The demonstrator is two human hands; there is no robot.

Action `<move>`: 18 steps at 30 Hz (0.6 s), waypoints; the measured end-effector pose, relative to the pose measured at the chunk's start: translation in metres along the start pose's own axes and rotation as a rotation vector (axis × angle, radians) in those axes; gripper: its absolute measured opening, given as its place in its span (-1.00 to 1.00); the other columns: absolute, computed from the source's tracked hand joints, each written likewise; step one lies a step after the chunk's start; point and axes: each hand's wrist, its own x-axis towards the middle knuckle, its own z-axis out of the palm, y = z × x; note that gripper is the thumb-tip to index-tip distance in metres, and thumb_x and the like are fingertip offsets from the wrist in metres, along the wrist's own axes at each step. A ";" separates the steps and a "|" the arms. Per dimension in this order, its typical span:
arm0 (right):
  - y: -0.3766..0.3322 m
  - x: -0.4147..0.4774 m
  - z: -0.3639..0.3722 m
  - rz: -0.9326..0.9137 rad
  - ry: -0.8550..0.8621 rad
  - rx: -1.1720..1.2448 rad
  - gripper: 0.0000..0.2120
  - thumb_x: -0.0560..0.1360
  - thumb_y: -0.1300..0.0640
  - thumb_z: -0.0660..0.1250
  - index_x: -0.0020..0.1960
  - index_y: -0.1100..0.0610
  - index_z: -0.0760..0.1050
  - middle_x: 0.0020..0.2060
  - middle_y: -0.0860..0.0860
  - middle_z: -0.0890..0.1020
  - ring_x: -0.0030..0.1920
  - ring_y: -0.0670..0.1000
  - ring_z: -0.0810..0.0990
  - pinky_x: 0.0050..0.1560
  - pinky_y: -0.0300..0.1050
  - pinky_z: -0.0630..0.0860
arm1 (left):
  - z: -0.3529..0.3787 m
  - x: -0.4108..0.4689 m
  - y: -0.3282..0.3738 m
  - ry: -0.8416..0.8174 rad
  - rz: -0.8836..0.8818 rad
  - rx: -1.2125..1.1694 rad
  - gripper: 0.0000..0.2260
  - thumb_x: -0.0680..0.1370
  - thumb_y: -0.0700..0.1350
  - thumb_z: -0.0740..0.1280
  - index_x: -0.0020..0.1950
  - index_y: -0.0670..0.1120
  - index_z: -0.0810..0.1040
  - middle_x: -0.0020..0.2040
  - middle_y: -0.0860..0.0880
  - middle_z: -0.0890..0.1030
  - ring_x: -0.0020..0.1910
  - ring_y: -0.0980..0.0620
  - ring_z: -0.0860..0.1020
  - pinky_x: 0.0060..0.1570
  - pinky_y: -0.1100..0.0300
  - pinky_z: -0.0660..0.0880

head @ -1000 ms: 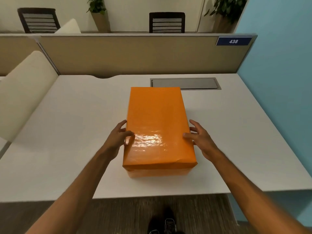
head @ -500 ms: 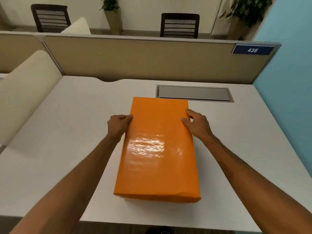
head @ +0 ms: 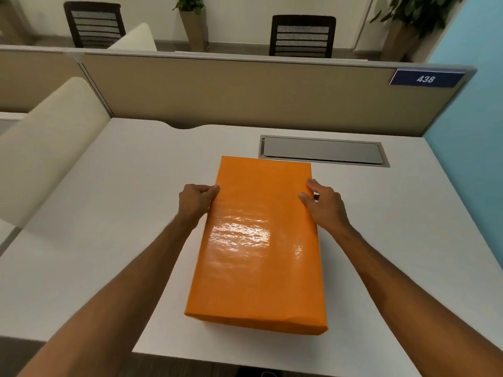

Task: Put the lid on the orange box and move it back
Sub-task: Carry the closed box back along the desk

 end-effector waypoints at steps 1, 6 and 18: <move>-0.001 -0.001 -0.001 0.004 -0.019 0.026 -0.43 0.60 -0.06 0.28 0.55 0.08 0.25 0.48 0.10 0.39 0.37 0.23 0.49 0.30 0.24 0.44 | -0.002 -0.001 0.001 -0.010 -0.008 -0.009 -0.64 0.57 0.00 0.37 0.21 -0.26 0.63 0.04 -0.12 0.66 -0.03 -0.12 0.63 -0.05 0.00 0.60; 0.003 -0.025 -0.012 0.058 -0.060 0.176 -0.37 0.58 -0.06 0.30 0.57 0.01 0.17 0.48 0.11 0.40 0.36 0.20 0.49 0.27 0.20 0.47 | -0.014 -0.022 -0.006 -0.102 -0.037 -0.044 -0.59 0.60 0.03 0.31 0.36 -0.18 0.53 0.25 -0.14 0.61 0.16 -0.17 0.59 0.16 -0.14 0.56; 0.039 -0.147 -0.009 0.217 -0.104 0.646 -0.45 0.48 -0.04 0.43 0.44 0.01 0.44 0.27 0.01 0.60 0.22 0.09 0.60 0.18 0.21 0.58 | -0.036 -0.118 -0.065 -0.155 -0.060 -0.208 -0.52 0.53 0.07 0.40 0.43 -0.02 0.49 0.13 0.09 0.66 0.09 0.11 0.62 0.09 -0.01 0.54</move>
